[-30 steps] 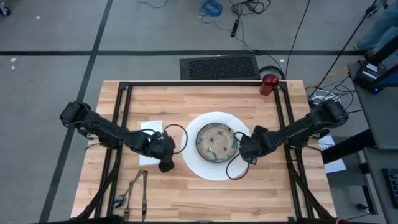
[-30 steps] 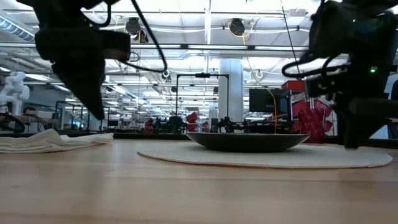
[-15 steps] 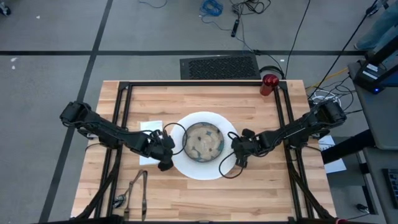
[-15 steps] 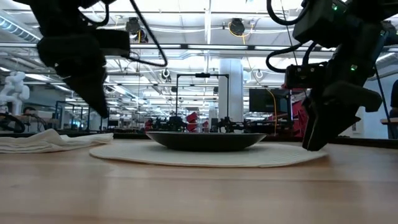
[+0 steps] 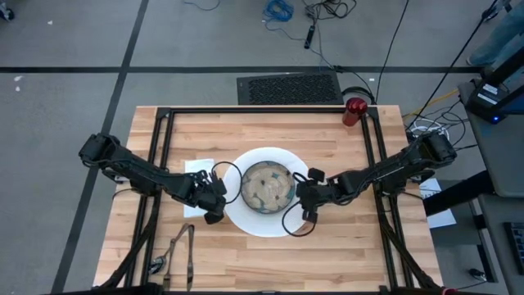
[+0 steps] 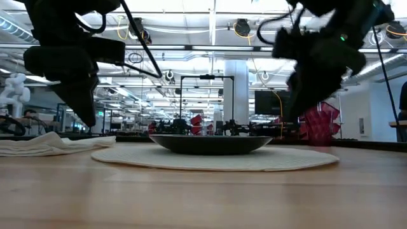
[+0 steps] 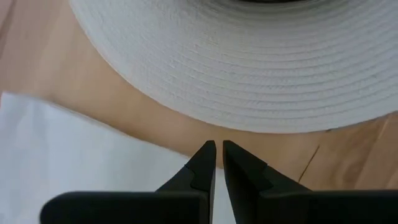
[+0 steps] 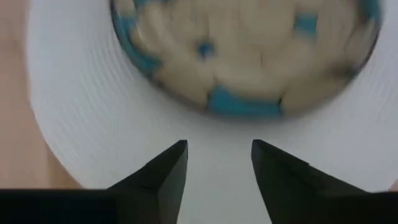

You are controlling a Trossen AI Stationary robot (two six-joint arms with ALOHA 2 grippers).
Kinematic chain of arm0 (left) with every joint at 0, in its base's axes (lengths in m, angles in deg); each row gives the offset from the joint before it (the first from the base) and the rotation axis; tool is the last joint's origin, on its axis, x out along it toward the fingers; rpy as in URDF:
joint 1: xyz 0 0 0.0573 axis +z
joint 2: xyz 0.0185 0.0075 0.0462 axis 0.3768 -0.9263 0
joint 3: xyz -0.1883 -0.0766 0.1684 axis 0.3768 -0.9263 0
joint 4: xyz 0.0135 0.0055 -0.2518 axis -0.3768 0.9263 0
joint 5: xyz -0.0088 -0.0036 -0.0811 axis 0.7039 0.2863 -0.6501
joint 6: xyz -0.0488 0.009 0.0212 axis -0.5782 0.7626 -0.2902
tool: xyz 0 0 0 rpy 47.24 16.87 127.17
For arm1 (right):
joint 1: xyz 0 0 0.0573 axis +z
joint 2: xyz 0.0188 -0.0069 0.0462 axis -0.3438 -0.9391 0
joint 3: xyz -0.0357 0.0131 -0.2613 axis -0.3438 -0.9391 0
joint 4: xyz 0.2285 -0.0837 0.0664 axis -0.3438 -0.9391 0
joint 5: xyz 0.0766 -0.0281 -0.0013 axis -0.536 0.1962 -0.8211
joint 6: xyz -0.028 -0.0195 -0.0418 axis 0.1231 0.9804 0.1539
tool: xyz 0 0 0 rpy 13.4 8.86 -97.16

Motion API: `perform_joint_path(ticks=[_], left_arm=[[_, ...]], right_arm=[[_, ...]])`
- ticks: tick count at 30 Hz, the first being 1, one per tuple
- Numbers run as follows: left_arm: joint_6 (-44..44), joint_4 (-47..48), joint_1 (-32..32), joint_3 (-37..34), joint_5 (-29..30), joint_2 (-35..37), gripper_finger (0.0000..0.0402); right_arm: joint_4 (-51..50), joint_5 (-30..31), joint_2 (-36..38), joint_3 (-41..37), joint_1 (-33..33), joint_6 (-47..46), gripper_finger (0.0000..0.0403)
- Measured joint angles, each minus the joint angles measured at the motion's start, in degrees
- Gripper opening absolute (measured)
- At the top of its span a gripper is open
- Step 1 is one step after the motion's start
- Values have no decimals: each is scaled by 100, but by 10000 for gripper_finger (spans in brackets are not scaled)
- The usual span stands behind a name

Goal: Set table place
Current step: Fold the white napkin

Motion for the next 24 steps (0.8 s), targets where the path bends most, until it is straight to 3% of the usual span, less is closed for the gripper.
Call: perform_joint_path(ticks=[4, 14, 24], left_arm=[[423, 100, -4, -1, -102, 0, 18], [540, 290, -224, -90, -642, 2, 18], [381, 107, -303, -574, -1180, 2, 18]], right_arm=[[459, 452, -6, 105, -56, 445, 147], [1262, 379, -779, 105, -349, 625, 133], [936, 153, -833, 105, -265, 321, 132]])
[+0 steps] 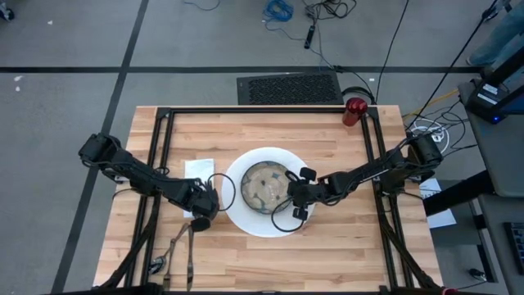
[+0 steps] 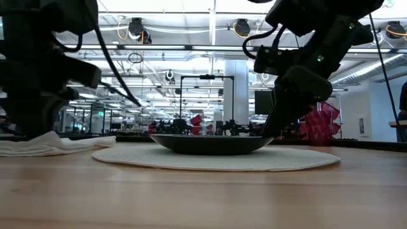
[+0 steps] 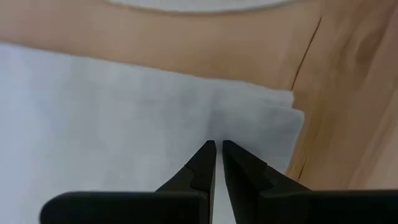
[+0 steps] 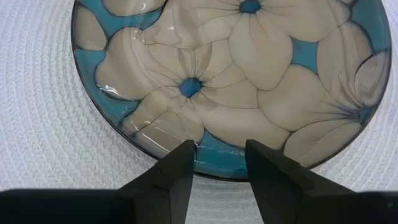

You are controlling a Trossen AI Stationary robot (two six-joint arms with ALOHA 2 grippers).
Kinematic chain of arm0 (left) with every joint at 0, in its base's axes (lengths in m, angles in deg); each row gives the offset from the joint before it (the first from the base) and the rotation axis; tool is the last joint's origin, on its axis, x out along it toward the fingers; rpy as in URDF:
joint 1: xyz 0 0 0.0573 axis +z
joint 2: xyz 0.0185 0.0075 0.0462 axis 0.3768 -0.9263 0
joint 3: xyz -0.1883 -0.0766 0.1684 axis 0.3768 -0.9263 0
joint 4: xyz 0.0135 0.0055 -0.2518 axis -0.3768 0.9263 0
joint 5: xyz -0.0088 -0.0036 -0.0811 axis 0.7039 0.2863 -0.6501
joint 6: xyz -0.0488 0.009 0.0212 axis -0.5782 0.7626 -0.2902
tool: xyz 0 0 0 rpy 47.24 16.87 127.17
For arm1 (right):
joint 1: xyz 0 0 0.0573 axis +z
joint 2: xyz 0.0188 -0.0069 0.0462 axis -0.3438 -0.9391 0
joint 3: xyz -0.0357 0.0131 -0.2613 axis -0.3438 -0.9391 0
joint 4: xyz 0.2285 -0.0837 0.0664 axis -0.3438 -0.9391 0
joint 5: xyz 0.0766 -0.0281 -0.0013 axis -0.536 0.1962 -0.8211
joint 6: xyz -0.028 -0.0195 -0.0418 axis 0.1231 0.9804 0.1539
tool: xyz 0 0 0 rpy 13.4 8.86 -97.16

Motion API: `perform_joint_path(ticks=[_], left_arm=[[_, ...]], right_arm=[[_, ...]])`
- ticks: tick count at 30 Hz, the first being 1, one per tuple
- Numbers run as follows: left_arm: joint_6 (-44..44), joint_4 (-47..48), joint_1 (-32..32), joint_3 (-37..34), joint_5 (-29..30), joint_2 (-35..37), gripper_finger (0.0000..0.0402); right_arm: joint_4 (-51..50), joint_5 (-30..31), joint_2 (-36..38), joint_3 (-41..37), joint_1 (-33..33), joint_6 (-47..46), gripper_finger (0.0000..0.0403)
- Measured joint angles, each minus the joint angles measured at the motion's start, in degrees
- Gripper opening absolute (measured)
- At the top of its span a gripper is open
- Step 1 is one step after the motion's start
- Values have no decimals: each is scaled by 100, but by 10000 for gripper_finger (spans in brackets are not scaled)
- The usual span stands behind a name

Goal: Set table place
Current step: Fold the white napkin

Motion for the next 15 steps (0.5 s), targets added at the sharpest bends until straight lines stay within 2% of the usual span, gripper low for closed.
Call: perform_joint_path(ticks=[9, 15], left_arm=[[-106, -62, 1, -78, -251, 0, 18], [155, 127, -79, -78, -449, 0, 18]], right_arm=[[-26, -40, 26, 0, 2, 0, 132], [-60, -56, 87, 0, 4, 0, 132]])
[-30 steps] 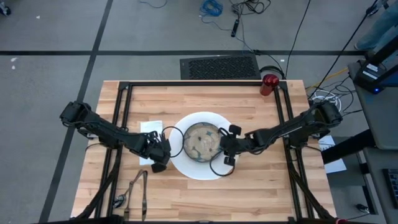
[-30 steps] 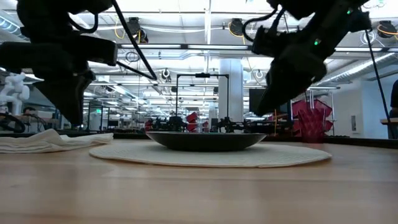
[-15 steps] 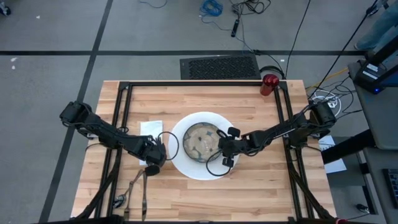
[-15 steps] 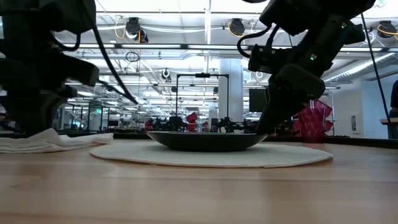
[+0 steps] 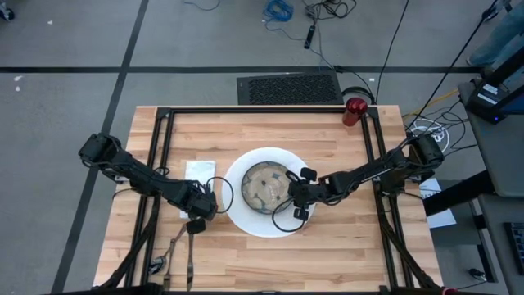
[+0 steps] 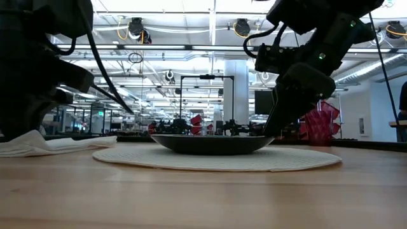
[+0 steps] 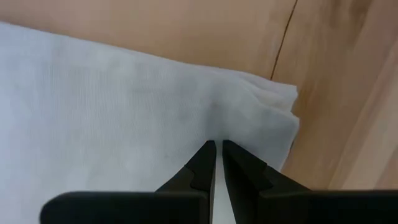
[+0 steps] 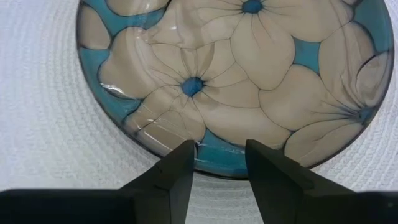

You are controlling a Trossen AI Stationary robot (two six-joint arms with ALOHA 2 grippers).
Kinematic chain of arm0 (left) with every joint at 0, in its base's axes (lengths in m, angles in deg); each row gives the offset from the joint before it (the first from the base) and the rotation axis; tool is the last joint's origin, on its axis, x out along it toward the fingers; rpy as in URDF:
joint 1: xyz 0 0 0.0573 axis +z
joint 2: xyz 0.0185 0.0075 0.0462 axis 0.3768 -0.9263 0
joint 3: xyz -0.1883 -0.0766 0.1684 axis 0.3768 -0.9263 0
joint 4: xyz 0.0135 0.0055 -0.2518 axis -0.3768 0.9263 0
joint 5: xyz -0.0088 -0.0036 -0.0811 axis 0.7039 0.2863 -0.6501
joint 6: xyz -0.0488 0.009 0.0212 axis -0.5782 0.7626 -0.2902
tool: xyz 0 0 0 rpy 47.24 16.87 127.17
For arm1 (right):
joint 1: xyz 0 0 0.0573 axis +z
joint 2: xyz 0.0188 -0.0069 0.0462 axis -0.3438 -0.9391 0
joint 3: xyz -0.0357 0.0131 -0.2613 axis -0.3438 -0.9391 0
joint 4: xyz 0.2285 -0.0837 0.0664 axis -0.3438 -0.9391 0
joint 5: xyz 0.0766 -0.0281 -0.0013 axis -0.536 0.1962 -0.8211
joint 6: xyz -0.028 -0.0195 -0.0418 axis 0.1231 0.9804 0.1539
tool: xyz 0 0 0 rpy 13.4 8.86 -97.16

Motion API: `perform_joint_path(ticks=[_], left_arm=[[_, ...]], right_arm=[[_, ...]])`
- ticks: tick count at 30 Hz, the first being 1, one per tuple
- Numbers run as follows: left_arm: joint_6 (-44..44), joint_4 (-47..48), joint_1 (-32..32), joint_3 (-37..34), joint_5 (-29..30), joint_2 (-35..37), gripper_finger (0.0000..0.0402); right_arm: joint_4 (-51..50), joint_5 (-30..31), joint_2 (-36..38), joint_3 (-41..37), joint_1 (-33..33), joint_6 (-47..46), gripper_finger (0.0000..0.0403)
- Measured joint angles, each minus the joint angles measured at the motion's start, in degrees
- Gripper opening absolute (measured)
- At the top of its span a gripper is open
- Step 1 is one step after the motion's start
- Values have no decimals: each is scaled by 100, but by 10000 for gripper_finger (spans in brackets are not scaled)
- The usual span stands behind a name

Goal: Set table place
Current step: Fold the white napkin, then move the red glass onto the top right side of the white placemat

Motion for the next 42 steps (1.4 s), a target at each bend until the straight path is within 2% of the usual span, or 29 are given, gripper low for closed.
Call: perform_joint_path(ticks=[10, 14, 17, 20, 22, 24, 26, 34, 39, 42], left_arm=[[8, 9, -20, 144, 228, 0, 18], [190, 29, -20, 387, 381, 0, 18], [352, 53, -20, 578, 503, 0, 18], [513, 37, -20, 734, 888, 0, 18], [606, -115, -20, 746, 1375, 0, 18], [607, -621, -20, 686, 2008, 0, 18], [695, -1137, -16, 586, 2334, 0, 18], [1108, -2497, -1, 278, 3146, 0, 18], [1077, -2699, 118, 133, 3226, 0, 18], [1067, -2732, 192, 133, 3400, 0, 18]], right_arm=[[19, 69, 661, 0, -12, -66, 132], [5, 354, 675, 0, -189, -1292, 132], [-154, 105, 676, 0, -457, -2069, 132], [-247, -146, 676, 0, -728, -2437, 132], [-279, -184, 676, 0, -888, -2534, 132], [-279, -316, 676, 0, -1051, -2555, 132], [-303, -430, 674, 0, -1181, -2555, 132], [-499, -424, 619, 0, -1374, -3131, 132], [-462, -414, 541, 0, -1385, -3239, 132], [-508, -417, 624, 0, -1519, -2939, 132]])
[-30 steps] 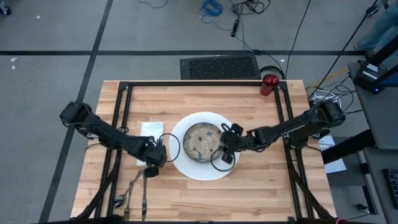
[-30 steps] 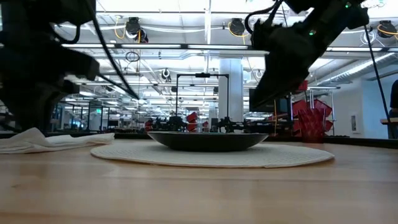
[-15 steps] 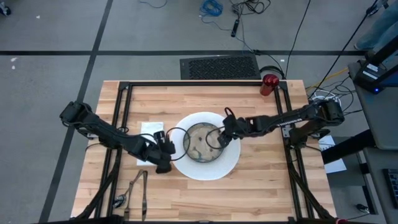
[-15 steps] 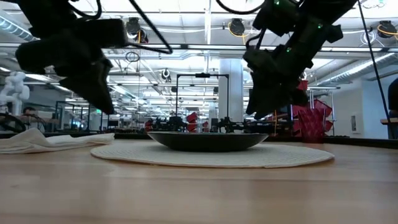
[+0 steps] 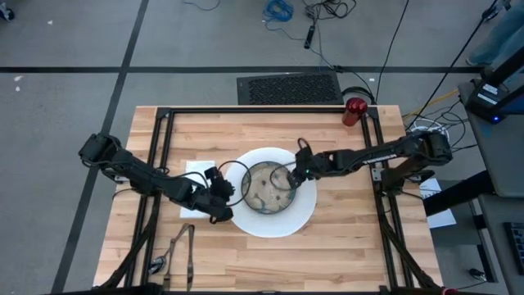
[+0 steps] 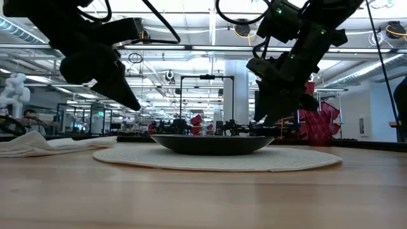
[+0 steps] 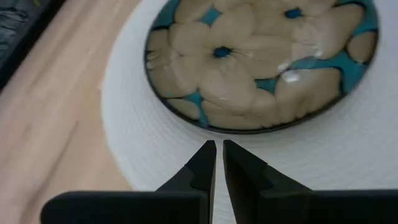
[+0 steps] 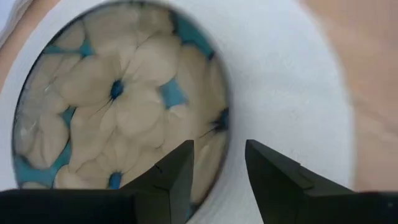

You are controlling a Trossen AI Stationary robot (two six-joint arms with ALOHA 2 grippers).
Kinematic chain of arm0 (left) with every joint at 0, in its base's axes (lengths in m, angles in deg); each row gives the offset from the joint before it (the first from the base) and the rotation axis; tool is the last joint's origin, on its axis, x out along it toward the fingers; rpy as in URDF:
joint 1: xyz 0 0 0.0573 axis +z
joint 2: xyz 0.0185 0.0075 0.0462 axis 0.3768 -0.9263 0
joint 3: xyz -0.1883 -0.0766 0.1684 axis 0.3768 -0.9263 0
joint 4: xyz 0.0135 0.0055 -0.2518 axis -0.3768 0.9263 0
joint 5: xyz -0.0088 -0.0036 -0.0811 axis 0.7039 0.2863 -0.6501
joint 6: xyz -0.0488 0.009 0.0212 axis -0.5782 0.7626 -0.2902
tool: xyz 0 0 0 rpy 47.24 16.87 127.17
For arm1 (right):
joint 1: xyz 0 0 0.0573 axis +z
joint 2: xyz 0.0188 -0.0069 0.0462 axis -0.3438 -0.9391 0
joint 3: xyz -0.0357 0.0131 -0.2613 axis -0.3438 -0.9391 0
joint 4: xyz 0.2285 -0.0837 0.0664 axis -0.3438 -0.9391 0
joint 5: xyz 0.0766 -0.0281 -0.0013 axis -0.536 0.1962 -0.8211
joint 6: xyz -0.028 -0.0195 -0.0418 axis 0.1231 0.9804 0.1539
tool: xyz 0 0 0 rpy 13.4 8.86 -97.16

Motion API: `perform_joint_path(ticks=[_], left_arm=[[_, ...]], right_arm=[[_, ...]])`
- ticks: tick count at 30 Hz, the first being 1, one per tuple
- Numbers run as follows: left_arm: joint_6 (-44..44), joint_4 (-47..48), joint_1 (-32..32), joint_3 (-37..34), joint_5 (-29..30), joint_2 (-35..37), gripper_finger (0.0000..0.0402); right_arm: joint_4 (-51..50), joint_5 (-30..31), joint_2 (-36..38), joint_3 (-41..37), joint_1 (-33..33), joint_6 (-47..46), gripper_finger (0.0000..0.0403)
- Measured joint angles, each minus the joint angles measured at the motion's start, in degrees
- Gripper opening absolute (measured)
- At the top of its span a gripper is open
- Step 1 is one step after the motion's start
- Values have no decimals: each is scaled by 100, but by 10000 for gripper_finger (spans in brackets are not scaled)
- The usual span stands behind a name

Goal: Set table place
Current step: Move the red glass onto the top right side of the white placemat

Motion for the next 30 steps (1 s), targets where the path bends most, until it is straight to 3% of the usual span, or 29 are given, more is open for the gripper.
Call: perform_joint_path(ticks=[5, 10, 16, 19, 25, 30], left_arm=[[-13, 12, 86, 0, 456, 0, 18], [-438, 7, 88, 0, 433, 0, 18], [-464, -2, 9, 0, 433, -26, 18], [-455, -5, 17, 0, 437, -28, 18], [103, -175, 95, 0, 437, -28, 18], [330, -308, 246, 0, 433, -28, 18]], right_arm=[[-64, 23, 467, 0, -514, 96, 132], [-67, 101, 978, 0, -798, 722, 132], [-772, 1523, 1761, 2, -1026, 1088, 132], [-1657, 1404, 2013, 92, -1614, 861, 132], [-2838, 1248, 1746, 896, -2641, 1699, 132], [-3408, 1545, 1306, 1551, -3491, 2106, 132]])
